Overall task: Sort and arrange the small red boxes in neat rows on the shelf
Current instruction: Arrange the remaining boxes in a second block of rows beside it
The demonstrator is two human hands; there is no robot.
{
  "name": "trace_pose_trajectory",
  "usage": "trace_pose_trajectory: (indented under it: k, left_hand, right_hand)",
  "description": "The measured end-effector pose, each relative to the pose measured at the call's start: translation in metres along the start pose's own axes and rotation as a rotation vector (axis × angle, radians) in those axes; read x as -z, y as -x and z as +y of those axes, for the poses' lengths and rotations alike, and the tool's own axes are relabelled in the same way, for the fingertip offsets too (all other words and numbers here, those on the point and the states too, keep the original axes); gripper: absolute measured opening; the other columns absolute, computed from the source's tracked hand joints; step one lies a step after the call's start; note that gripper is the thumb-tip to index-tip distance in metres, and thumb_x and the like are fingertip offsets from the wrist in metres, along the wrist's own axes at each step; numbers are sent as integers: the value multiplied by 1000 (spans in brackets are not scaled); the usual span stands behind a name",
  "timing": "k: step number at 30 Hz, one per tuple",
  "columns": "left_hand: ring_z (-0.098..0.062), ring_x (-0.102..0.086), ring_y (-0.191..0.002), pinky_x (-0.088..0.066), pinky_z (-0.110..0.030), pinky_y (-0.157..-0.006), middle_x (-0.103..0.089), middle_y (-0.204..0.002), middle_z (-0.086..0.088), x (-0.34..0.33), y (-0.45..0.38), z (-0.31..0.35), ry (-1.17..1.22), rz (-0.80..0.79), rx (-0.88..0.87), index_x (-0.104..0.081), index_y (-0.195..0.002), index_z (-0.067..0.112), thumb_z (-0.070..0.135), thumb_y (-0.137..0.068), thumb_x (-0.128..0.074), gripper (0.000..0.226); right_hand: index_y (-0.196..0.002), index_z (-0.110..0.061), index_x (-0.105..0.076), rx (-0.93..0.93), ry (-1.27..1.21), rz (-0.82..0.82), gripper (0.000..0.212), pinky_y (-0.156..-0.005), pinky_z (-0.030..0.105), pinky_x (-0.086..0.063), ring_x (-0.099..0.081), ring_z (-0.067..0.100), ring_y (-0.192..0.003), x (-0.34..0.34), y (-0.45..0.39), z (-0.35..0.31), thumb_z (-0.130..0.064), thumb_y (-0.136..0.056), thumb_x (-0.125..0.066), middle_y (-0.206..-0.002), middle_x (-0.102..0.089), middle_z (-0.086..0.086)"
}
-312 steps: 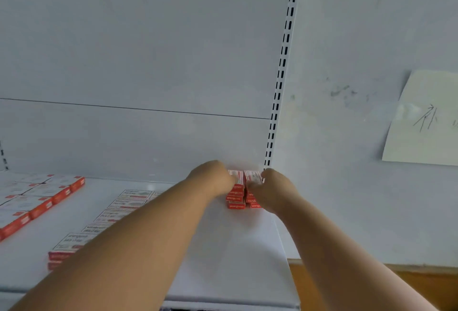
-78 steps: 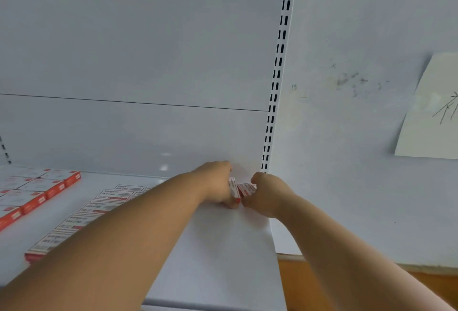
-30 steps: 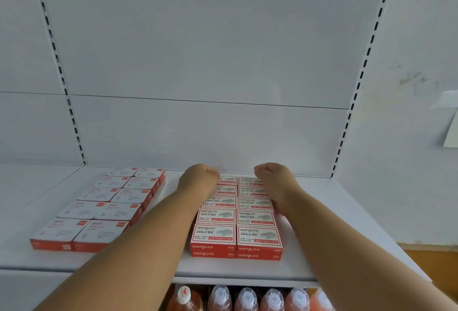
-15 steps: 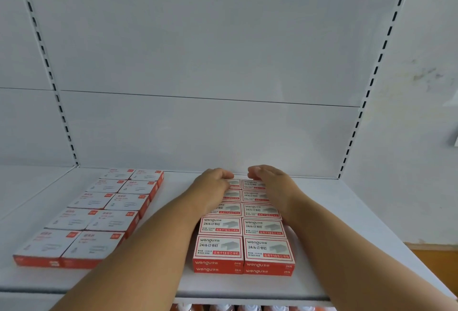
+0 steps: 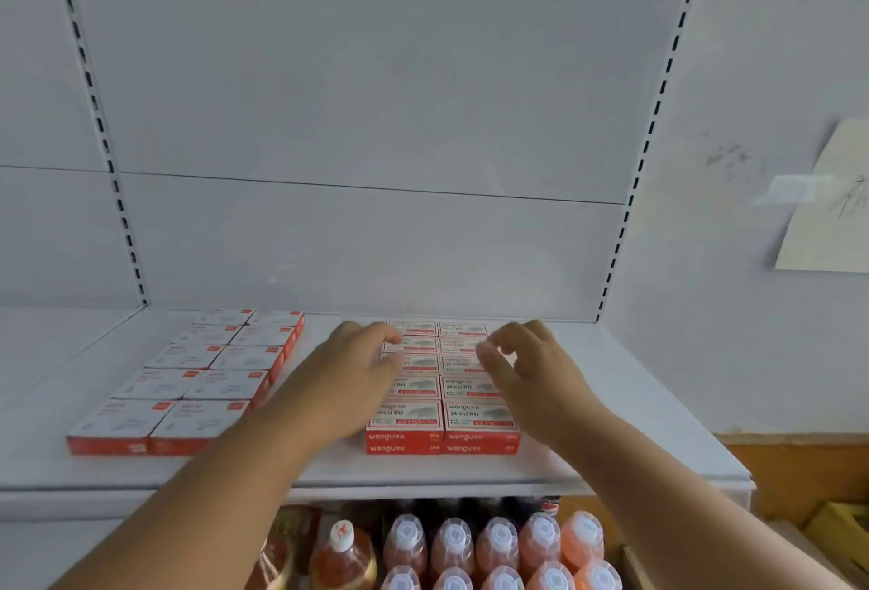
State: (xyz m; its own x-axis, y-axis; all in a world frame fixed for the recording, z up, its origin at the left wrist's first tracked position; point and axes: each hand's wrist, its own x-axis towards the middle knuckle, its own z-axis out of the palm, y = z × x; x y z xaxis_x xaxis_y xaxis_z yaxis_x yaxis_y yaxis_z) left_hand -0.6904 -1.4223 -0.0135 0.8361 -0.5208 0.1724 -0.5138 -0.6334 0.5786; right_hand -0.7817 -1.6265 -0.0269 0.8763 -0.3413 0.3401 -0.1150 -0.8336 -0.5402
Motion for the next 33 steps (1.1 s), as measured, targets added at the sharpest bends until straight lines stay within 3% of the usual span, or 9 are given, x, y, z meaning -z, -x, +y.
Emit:
trace_pose_trajectory:
  k: [3,6,10,13,17,21,28,33]
  left_hand:
    - [-7,-54,-116,-51,-24,-89,-40,-142,14,-4,46,-4,-101,-23,-26,-32,-143,42,59,-94,-43,54]
    - [-5,-51,-118,-49,-27,-94,-40,-142,18,-6,59,-6,-92,-5,-9,-27,-142,44,62,-87,-55,65]
    - [-2,-50,-107,-44,-17,-84,-42,-128,19,-5,62,-5,-84,11,-22,-45,-131,46,51,-80,-72,57]
    - [-1,-51,-99,-37,-12,-71,-46,-117,19,-7,62,-5,-57,52,-34,-56,-124,43,43,-79,-77,49]
    - [-3,-53,-95,-34,-7,-65,-47,-115,19,-8,59,-5,-49,47,-30,-58,-121,41,41,-78,-79,48]
    - [-4,-55,-95,-35,-8,-67,-50,-116,17,-7,55,-10,-25,30,-63,-57,-121,41,44,-80,-76,45]
    - [-4,-52,-91,-37,-9,-68,-47,-113,15,-12,48,-14,-56,61,-113,-57,-125,38,44,-83,-73,45]
    - [-4,-50,-91,-37,-9,-70,-47,-115,12,-15,47,-16,-65,80,-148,-56,-129,36,45,-83,-72,49]
  right_hand:
    - [-114,-33,-47,88,95,-72,50,-62,25,-39,-48,-1,-68,9,32,-1,-70,-85,-29,-82,-49,-15]
    - [-119,-35,-34,145,259,-154,53,-55,25,-38,-50,4,-64,13,45,-2,-74,-83,-34,-70,-50,-15]
    - [-116,-37,-35,233,327,-151,49,-57,20,-39,-56,9,-72,12,53,2,-71,-83,-48,-91,-57,-18]
    - [-114,-34,-44,240,299,-119,44,-54,18,-37,-53,5,-66,12,53,2,-65,-84,-54,-79,-52,-18]
    - [-110,-32,-49,172,246,-119,40,-51,16,-31,-47,-3,-58,10,53,0,-59,-83,-61,-65,-46,-19]
    - [-108,-34,-50,123,241,-99,40,-54,16,-35,-51,-2,-62,8,53,0,-61,-81,-63,-69,-51,-21]
    - [-114,-34,-51,98,260,-90,41,-66,24,-47,-58,9,-76,3,55,-2,-60,-84,-60,-94,-59,-16]
    - [-119,-31,-50,129,308,-70,42,-68,23,-44,-58,11,-79,2,56,-3,-59,-88,-55,-102,-60,-14]
